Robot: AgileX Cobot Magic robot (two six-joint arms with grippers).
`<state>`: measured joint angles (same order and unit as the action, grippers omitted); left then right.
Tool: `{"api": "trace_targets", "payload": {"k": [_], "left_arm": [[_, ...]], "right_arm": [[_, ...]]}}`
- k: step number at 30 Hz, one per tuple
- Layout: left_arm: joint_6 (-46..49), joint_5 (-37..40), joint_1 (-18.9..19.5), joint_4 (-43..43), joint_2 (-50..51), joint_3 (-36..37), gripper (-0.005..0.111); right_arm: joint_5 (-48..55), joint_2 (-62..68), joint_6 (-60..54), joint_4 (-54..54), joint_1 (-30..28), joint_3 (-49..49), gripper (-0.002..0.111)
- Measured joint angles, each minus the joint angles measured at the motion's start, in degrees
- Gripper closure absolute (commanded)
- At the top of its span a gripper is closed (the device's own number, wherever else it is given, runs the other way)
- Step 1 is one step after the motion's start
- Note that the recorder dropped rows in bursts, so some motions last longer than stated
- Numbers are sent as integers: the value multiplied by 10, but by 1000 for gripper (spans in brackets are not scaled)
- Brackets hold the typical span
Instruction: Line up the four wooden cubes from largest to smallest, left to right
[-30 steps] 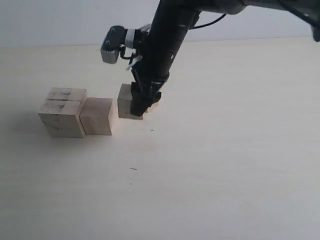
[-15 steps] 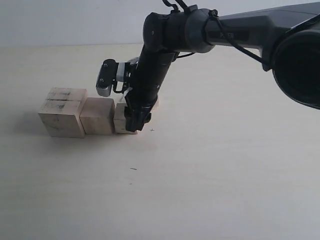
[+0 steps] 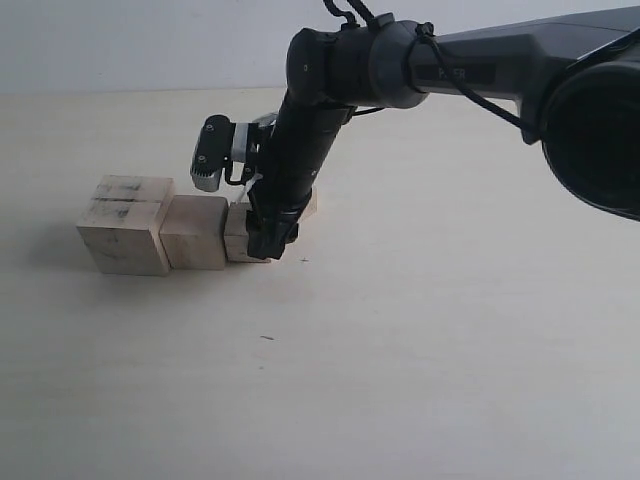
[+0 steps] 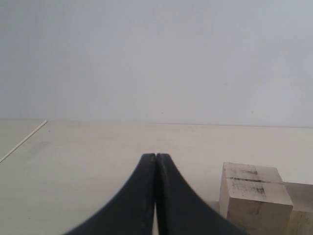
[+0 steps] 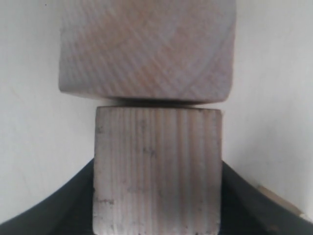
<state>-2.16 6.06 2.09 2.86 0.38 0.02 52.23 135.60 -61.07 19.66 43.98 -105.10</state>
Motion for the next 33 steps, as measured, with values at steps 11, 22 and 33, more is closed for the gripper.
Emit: {"api": "trace_targets", "payload": {"k": [11, 22, 33], "left_arm": [[0, 0, 0, 0, 0, 0, 104], [0, 0, 0, 0, 0, 0, 104], [0, 0, 0, 0, 0, 0, 104]], "right_arm": [[0, 0, 0, 0, 0, 0, 43], [-13, -89, 14, 2, 0, 0, 10], [27, -184, 112, -77, -58, 0, 76]]}}
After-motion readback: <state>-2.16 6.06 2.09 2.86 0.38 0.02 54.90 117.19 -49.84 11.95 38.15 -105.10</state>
